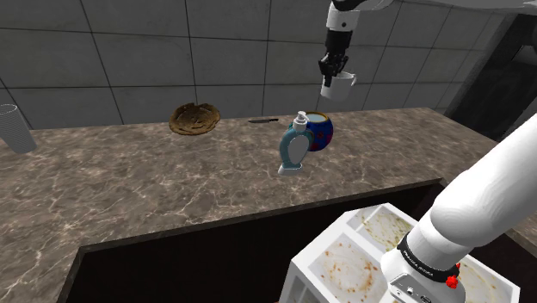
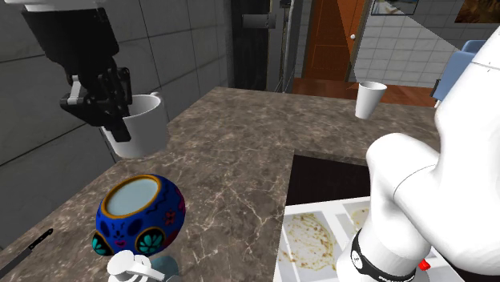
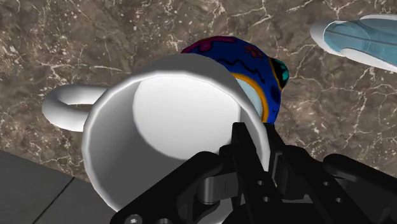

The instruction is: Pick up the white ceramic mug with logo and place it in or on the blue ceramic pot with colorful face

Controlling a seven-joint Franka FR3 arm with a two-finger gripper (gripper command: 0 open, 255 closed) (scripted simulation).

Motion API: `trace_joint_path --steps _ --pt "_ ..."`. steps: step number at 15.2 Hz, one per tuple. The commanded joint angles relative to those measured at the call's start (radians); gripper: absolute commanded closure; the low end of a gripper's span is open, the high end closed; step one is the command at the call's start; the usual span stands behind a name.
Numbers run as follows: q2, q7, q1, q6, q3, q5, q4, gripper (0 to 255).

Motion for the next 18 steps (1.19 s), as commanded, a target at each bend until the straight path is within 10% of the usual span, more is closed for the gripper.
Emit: trace_joint_path --steps 1,18 --pt "0.055 0.036 0.017 -0.016 0.021 0.008 0.069 255" --pt "0.057 0.047 0.016 0.213 0.019 0.005 -0.158 255"
